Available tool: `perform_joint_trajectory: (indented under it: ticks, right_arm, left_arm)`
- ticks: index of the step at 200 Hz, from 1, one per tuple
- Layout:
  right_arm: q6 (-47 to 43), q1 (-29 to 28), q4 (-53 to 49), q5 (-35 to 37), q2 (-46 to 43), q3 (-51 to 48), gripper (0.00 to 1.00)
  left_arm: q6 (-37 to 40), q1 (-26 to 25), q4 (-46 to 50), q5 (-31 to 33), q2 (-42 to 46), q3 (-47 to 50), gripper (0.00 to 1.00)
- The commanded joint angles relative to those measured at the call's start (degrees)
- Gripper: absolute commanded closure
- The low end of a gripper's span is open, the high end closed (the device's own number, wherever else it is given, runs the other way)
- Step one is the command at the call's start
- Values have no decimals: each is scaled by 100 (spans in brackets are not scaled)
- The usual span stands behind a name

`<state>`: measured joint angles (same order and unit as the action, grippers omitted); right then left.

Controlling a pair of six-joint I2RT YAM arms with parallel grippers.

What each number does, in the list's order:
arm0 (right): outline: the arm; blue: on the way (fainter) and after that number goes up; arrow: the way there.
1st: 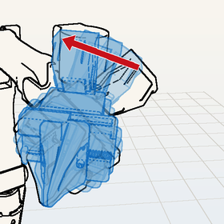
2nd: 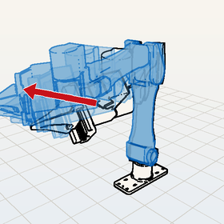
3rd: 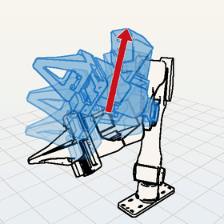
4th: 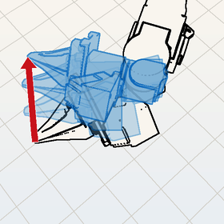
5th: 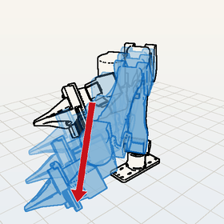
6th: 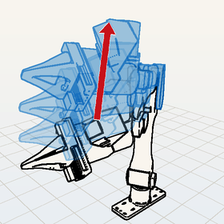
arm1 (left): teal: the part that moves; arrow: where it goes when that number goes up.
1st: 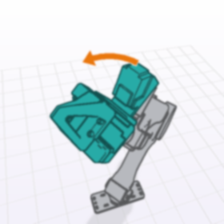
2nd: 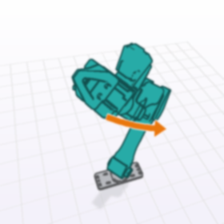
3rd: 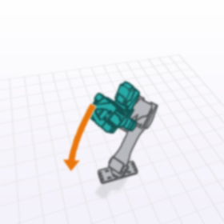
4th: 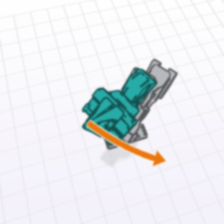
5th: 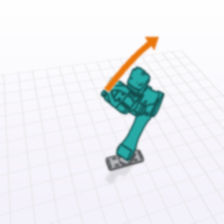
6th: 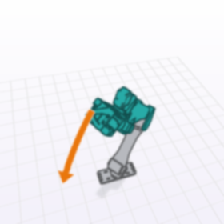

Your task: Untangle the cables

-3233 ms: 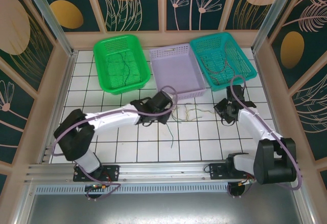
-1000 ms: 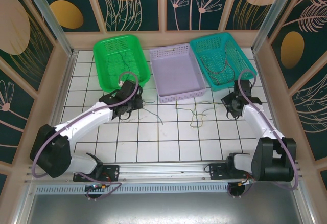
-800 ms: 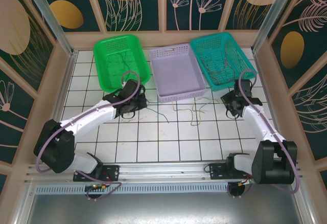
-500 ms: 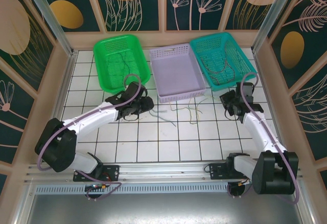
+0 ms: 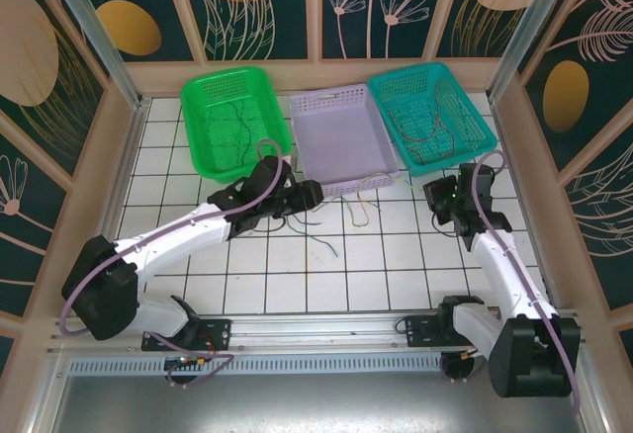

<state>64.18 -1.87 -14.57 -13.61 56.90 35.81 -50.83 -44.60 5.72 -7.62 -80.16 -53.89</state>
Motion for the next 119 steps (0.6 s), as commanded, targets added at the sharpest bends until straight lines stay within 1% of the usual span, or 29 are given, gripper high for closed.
perform_joint_trajectory:
  ticks: [1, 17, 40, 63, 84, 104, 108, 119]
  right_arm:
    - [295, -144, -23, 85, -58, 252, 100]
    - [394, -204, -92, 113, -61, 321, 100]
    - [565, -242, -202, 91, -99, 377, 100]
    - [659, -269, -392, 77, -169, 468, 100]
    - [657, -281, -618, 82, -249, 586, 100]
    - [691, -280, -782, 36, -323, 645, 100]
    - [700, -281, -808, 35, -336, 654, 100]
    - [742, -281, -910, 38, -397, 672, 100]
  left_arm:
    - [511, -279, -675, -642, -143, -345, 45]
    - [724, -567, -773, -730, -468, -497, 44]
    - [911, -890, -689, -404, -965, -675, 42]
    - [1047, -1036, -725, -119, -1286, -667, 41]
    - [1257, -1174, -901, -46, -1516, -658, 40]
    - [1481, -1301, -880, 154, -1766, -860, 39]
    - [1512, -1320, -875, 196, -1959, -895, 39]
    - [1565, -1348, -792, 385, -2127, -1001, 39]
